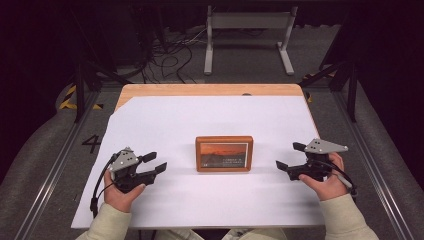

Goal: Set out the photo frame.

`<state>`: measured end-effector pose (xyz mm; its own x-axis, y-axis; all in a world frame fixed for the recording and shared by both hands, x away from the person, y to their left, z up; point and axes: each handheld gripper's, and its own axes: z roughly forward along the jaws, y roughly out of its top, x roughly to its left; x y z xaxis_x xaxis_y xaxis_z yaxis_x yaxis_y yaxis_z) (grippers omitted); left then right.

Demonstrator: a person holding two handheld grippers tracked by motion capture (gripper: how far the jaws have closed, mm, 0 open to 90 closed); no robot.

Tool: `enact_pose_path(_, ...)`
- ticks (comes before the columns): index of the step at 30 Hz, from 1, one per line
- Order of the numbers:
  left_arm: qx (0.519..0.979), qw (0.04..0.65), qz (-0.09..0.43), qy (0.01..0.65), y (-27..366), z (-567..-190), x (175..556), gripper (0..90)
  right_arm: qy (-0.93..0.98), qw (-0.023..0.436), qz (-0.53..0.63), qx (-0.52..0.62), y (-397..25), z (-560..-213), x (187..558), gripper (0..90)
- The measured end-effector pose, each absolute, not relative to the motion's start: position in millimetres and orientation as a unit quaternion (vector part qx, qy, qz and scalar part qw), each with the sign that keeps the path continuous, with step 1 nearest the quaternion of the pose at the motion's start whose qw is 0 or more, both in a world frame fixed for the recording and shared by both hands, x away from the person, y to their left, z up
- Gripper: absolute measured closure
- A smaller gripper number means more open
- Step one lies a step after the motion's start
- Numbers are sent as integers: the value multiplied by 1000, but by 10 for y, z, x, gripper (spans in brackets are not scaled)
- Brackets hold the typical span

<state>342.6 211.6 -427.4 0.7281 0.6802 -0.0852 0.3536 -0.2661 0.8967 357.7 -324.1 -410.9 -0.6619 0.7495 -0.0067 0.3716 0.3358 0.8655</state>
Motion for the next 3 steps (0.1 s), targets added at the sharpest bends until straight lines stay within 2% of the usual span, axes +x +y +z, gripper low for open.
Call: enact_pose_path(3,776,510,161,335,2134,-4284,3435,429,787,208,460,355,-3240,-4105,3577,58)
